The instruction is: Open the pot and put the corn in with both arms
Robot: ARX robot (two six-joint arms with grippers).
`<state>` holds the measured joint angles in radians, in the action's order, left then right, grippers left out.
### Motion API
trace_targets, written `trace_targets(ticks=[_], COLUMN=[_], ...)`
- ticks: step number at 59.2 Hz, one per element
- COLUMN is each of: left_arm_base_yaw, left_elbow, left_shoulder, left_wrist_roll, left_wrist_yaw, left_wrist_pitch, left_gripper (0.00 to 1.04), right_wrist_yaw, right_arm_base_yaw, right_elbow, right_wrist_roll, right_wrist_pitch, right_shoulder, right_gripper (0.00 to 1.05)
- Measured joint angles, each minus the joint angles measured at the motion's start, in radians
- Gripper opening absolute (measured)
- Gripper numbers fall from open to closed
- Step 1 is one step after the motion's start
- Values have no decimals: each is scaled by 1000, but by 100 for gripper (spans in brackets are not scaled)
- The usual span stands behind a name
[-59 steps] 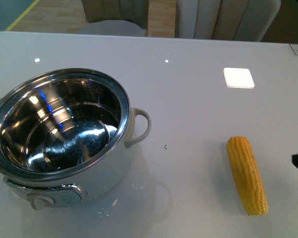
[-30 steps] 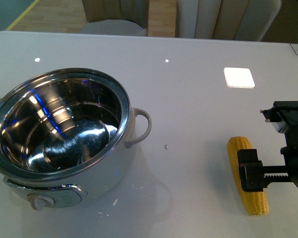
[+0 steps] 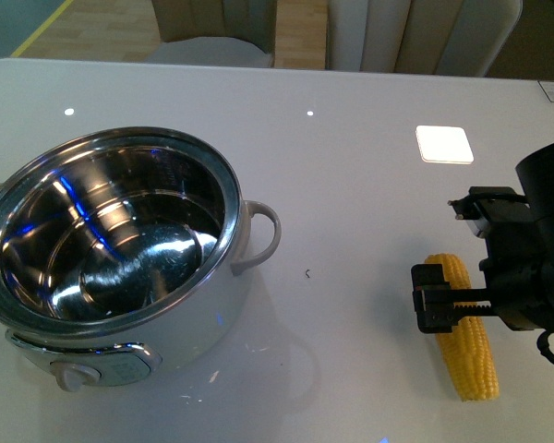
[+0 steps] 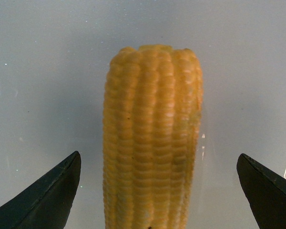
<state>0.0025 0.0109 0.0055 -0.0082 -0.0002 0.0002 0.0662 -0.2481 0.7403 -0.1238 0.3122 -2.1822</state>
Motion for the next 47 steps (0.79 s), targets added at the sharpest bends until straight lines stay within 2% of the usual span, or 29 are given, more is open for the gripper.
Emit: trace_targets(ticks=[2, 13, 19, 30, 41, 47], left_arm_base_yaw=[0, 0, 0, 0, 0, 0], left_elbow=[0, 0, 0, 0, 0, 0], left_shoulder=[0, 0, 0, 0, 0, 0], left_wrist_roll=[0, 0, 0, 0, 0, 0], left_wrist_yaw=[0, 0, 0, 0, 0, 0], left_wrist_pitch=[0, 0, 0, 0, 0, 0], left_gripper=[98, 98, 98, 98, 98, 98], right_wrist_yaw=[6, 28, 26, -55, -128, -168], right_arm_base_yaw=[-8, -30, -34, -53, -80, -130], right_elbow=[3, 5, -9, -70, -72, -17], right_wrist_roll=[5, 23, 14, -57, -154, -230], right_wrist_pitch=[-8, -34, -26, 7, -23, -62], right_shoulder=[-15, -46, -26, 121, 327, 418], right_gripper=[95, 53, 39, 28, 23, 23])
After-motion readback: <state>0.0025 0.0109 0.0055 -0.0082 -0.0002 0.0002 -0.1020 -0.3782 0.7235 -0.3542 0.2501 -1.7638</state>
